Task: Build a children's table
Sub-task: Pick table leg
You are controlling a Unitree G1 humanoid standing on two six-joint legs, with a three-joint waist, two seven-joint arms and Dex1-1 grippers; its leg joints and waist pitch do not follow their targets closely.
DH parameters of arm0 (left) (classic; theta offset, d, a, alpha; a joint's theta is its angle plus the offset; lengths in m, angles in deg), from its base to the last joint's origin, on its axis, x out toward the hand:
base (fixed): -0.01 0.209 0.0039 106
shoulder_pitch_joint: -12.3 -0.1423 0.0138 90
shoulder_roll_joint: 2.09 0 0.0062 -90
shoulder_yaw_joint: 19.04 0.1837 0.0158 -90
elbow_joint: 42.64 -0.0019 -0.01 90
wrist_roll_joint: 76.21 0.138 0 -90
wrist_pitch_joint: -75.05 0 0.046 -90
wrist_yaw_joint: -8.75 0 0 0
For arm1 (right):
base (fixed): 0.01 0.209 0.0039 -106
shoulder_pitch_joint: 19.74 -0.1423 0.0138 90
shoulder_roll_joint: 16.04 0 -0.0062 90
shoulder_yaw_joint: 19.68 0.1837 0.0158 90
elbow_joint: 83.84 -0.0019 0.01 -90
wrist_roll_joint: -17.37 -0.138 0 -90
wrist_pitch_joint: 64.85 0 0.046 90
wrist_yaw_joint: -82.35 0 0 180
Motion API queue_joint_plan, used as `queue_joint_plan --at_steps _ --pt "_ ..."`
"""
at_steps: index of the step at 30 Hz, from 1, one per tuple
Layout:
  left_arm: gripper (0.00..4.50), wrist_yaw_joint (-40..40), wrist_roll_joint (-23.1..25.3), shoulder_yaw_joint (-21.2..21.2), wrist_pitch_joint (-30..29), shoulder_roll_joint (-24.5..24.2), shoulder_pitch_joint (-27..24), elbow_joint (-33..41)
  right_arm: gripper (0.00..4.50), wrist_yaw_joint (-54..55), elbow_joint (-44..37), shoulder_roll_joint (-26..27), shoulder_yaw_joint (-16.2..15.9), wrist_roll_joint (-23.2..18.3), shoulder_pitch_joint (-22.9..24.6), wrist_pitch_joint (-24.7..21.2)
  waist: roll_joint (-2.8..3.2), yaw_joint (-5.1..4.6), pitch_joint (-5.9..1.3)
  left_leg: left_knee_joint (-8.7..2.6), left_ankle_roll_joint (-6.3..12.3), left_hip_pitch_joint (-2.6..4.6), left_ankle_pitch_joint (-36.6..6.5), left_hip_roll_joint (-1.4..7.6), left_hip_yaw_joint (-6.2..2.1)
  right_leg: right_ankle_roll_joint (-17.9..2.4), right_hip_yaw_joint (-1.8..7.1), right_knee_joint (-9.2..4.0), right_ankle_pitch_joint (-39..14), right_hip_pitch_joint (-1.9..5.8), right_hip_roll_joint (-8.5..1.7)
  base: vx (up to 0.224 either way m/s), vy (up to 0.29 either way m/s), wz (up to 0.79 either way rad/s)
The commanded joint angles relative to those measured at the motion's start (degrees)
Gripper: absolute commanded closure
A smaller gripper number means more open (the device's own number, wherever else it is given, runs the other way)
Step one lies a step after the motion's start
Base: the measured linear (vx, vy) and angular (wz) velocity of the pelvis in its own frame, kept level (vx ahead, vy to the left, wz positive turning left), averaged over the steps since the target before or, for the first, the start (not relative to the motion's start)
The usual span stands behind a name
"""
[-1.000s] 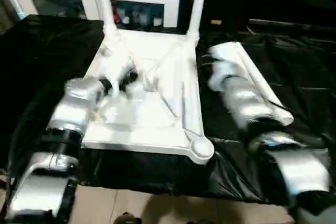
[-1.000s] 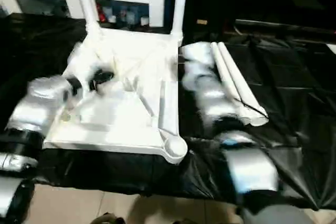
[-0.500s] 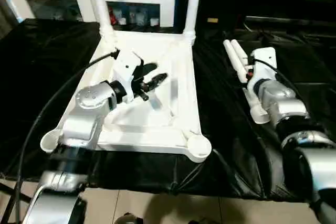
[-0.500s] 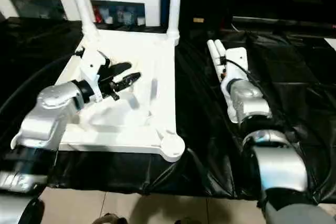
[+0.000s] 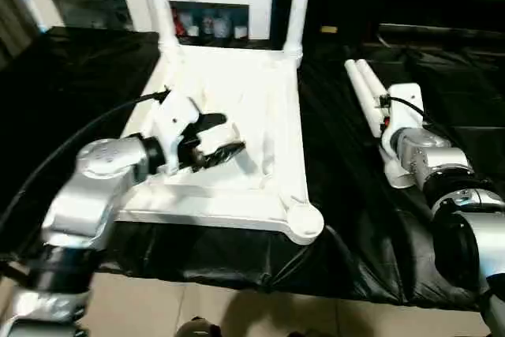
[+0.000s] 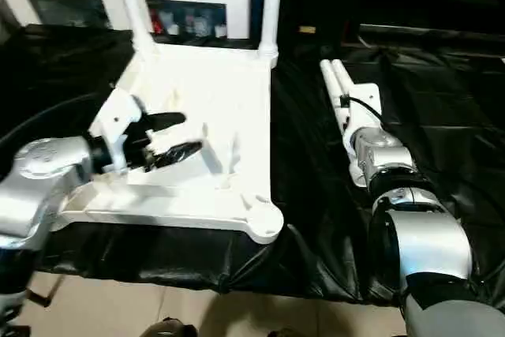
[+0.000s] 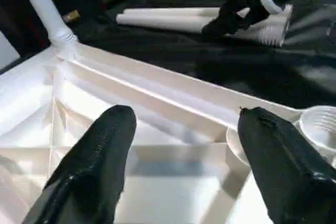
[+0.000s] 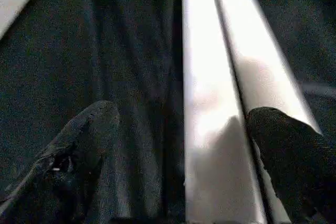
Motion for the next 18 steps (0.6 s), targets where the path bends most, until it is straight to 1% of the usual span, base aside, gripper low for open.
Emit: queue_joint_plan --at_steps 1,2,3,4,5,6,7,8,9,10,11,12,13,14,15,16,17,18 --pt "0.94 -0.83 -0.3 0.56 -1.39 -0.85 -0.08 1.48 0.0 -1.76 0.94 -0.49 0.35 -0.06 -1.2 -3.57 0.3 0.24 -4.64 -3.49 0.65 0.76 -9.35 3.72 -2.11 -14.04 3.82 -3.81 -8.37 3.19 -5.48 0.0 0.0 0.0" --pt "0.94 -1.15 -0.46 0.52 -1.89 -1.19 0.01 1.79 0.0 -2.6 1.21 -0.57 0.74 -0.52 -1.43 -5.13 0.41 0.2 -4.61 -3.47 0.72 0.65 -9.3 3.71 -2.13 -13.9 3.81 -3.8 -8.74 3.17 -5.41 0.0 0.0 0.0" --pt "0.94 -1.73 -0.73 0.59 -2.43 -1.65 0.21 2.15 0.0 -3.59 1.47 -0.72 1.1 -0.91 -1.72 -6.9 0.47 0.16 -4.6 -3.5 0.58 0.72 -9.8 3.75 -2.18 -13.7 3.8 -3.88 -9.63 3.11 -5.41 0.0 0.0 0.0" --pt "0.94 -2.16 -1.01 0.65 -2.86 -1.91 0.41 2.35 0.0 -4.2 1.66 -0.92 1.09 -0.92 -1.93 -8.17 0.41 0.18 -4.63 -3.5 0.45 0.7 -9.81 3.75 -2.18 -13.65 3.81 -3.91 -9.87 3.12 -5.47 0.0 0.0 0.0" --pt "0.94 -2.59 -1.49 0.74 -3.56 -2.23 0.69 2.62 0.0 -4.74 1.9 -1.24 0.81 -0.67 -2.21 -9.76 0.48 0.23 -4.62 -3.52 0.28 0.73 -9.69 3.77 -2.22 -13.65 3.8 -3.86 -9.82 3.07 -5.42 0.0 0.0 0.0" --pt "0.94 -3.01 -1.64 0.9 -3.75 -2.61 0.79 2.78 0.0 -5.22 2.09 -1.46 1.05 -0.95 -2.49 -11.19 0.32 0.18 -4.63 -3.53 0.27 0.73 -9.67 3.74 -2.19 -13.71 3.78 -3.85 -9.71 3.08 -5.35 0.0 0.0 0.0" --pt "0.94 -3.12 -1.78 0.96 -3.92 -2.84 0.86 2.89 0.0 -5.48 2.22 -1.62 1.16 -1.06 -2.66 -12.01 0.35 0.23 -4.64 -3.54 0.24 0.74 -9.59 3.76 -2.23 -13.71 3.78 -3.82 -9.65 3.08 -5.37 0.0 0.0 0.0" --pt "0.94 -3.34 -2.2 1.07 -4.46 -3.4 1.01 3.18 0.0 -6.28 2.55 -2.06 1.29 -1.2 -3.1 -13.99 0.38 0.22 -4.71 -3.43 0.3 0.68 -9.07 3.67 -2.19 -13.92 3.82 -3.72 -8.85 3.09 -5.34 0.0 0.0 0.0" --pt "0.89 -3.48 -2.39 1.1 -4.76 -3.65 1.1 3.28 0.18 -6.8 2.72 -2.32 1.24 -1.14 -3.34 -15.03 0.4 0.24 -4.72 -3.38 0.33 0.63 -8.94 3.65 -2.17 -14.01 3.83 -3.73 -8.68 3.12 -5.41 0.0 0.0 0.0" --pt "0.89 -3.81 -2.42 1.22 -4.86 -3.96 1.19 3.36 0.18 -7.44 2.85 -2.61 1.05 -0.95 -3.56 -16.14 0.39 0.28 -4.71 -3.36 0.32 0.66 -9.03 3.63 -2.15 -14.05 3.82 -3.75 -8.76 3.08 -5.39 0.0 0.0 0.0" --pt "0.87 -4.05 -2.41 1.29 -4.99 -4.15 1.21 3.39 0.36 -8.15 2.98 -2.9 0.78 -0.69 -3.74 -17.13 -0.01 0.19 -4.63 -3.41 0.46 0.57 -9.11 3.62 -2.11 -13.94 3.83 -3.84 -9.24 3.15 -5.35 0.0 0.0 0.0" --pt "0.87 -4.53 -2.55 1.39 -5.29 -4.47 1.22 3.56 0.36 -9.01 3.11 -3.31 0.5 -0.32 -3.95 -18.33 -0.04 0.27 -4.6 -3.39 0.56 0.59 -8.94 3.64 -2.16 -13.71 3.82 -3.86 -10.12 3.11 -5.44 0.0 0.0 0.0" --pt "0.87 -4.7 -2.62 1.42 -5.39 -4.58 1.22 3.64 0.49 -9.25 3.12 -3.41 0.45 -0.21 -4.0 -18.64 0.02 0.29 -4.62 -3.34 0.54 0.57 -8.89 3.64 -2.15 -13.62 3.84 -3.87 -10.41 3.13 -5.5 0.0 0.0 0.0" --pt "0.87 -4.99 -2.77 1.49 -5.63 -4.73 1.23 3.76 0.62 -9.58 3.13 -3.58 0.4 -0.02 -4.06 -19.05 -0.07 0.31 -4.59 -3.33 0.55 0.56 -8.65 3.68 -2.13 -13.37 3.87 -3.95 -10.9 3.1 -5.59 0.0 0.0 0.0" --pt "0.87 -5.47 -3.12 1.61 -6.13 -4.92 1.27 3.95 0.73 -9.79 3.13 -3.76 0.41 0.09 -4.09 -19.45 -0.35 0.3 -4.59 -3.33 0.55 0.54 -8.24 3.68 -2.1 -13.18 3.88 -3.95 -11.15 3.11 -5.59 0.0 0.0 0.0" --pt "0.87 -6.46 -3.61 1.96 -6.91 -5.46 1.28 4.26 0.78 -10.52 3.14 -3.92 0.15 0.37 -4.09 -20.08 -0.45 0.37 -4.61 -3.3 0.56 0.58 -7.93 3.7 -2.08 -13.05 3.88 -3.93 -11.53 3.06 -5.65 0.0 0.0 0.0" --pt "0.87 -7.04 -3.78 2.22 -7.16 -5.82 1.29 4.38 0.83 -10.71 3.13 -3.99 0.0 0.51 -4.07 -20.33 -0.38 0.38 -4.6 -3.31 0.54 0.57 -7.82 3.7 -2.09 -13.0 3.88 -3.93 -11.67 3.03 -5.65 0.0 0.0 0.0" --pt "0.87 -7.51 -3.9 2.47 -7.33 -6.13 1.32 4.44 0.94 -10.78 3.11 -4.04 -0.09 0.61 -4.03 -20.5 -0.6 0.34 -4.61 -3.31 0.65 0.52 -7.55 3.66 -2.08 -12.92 3.88 -3.89 -11.7 3.07 -5.62 0.0 0.0 0.0"
